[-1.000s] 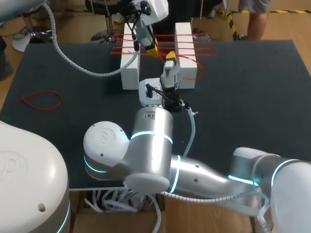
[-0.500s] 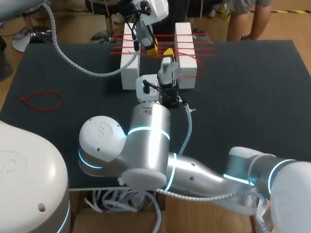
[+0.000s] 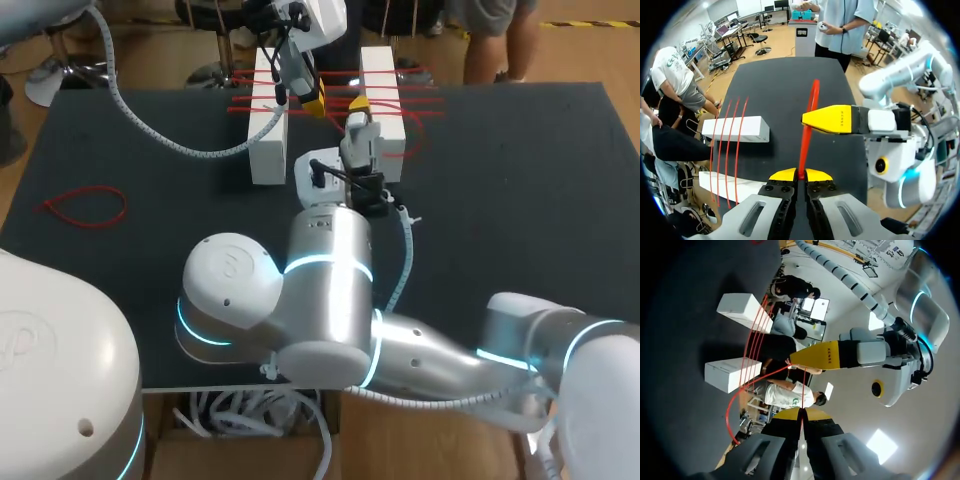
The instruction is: Grab the tape and strap the tape.
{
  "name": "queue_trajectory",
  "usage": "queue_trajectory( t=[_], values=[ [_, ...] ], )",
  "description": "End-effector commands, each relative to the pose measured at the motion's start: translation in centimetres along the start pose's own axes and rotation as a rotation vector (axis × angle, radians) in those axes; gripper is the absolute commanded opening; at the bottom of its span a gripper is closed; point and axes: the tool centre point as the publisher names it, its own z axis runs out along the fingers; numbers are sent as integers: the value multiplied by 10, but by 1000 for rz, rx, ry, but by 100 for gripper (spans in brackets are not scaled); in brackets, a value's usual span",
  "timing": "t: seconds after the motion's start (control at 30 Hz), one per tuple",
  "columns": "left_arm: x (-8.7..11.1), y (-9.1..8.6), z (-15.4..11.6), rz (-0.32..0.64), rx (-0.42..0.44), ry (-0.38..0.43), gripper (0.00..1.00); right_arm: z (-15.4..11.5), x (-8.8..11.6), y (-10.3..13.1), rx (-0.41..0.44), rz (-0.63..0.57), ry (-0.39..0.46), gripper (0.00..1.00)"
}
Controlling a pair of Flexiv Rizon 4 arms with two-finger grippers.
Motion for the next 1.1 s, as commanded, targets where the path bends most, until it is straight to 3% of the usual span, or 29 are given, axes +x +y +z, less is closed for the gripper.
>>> queue_trajectory(
  t=[0.03, 1.1],
  values=[
    [0, -1, -1, -1, -5, 0, 0, -1, 4, -7, -25, -7, -4, 0],
    [0, -1, -1, -1, -5, 0, 0, -3, 1, 7, -23, -4, 1, 0]
  ],
)
